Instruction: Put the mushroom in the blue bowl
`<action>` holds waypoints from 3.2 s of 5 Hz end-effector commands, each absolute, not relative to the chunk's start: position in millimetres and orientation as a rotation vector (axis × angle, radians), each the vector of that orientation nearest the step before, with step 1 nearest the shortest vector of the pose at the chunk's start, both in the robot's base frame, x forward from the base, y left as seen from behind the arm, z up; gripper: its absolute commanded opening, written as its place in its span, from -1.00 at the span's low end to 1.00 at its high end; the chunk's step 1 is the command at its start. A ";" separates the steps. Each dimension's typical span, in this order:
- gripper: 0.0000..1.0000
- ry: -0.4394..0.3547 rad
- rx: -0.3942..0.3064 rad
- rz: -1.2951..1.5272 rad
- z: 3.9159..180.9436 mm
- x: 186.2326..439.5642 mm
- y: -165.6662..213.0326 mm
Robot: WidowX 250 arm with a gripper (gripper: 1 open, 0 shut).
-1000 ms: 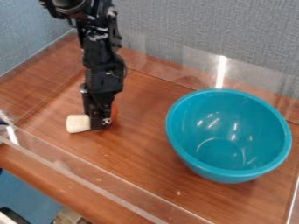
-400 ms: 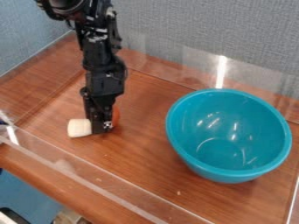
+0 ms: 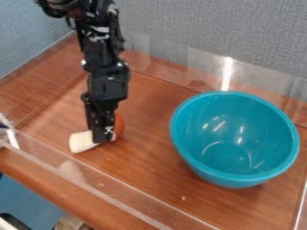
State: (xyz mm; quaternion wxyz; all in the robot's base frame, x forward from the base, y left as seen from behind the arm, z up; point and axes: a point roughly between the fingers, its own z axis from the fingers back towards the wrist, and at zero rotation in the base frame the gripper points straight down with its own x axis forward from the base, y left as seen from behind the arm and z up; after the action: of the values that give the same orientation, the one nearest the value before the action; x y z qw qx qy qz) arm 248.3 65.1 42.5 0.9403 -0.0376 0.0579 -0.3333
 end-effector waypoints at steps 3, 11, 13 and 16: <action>-1.00 0.064 -0.038 -0.701 61.5 247.2 70.5; -1.00 0.058 -0.029 -0.758 63.3 232.2 77.9; -1.00 0.056 -0.029 -0.770 63.8 228.7 78.8; -1.00 0.054 -0.029 -0.787 64.0 224.4 79.9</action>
State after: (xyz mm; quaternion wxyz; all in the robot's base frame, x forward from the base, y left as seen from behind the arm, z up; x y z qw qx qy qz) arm 222.5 75.5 52.4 0.9193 -0.0309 0.0442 -0.3899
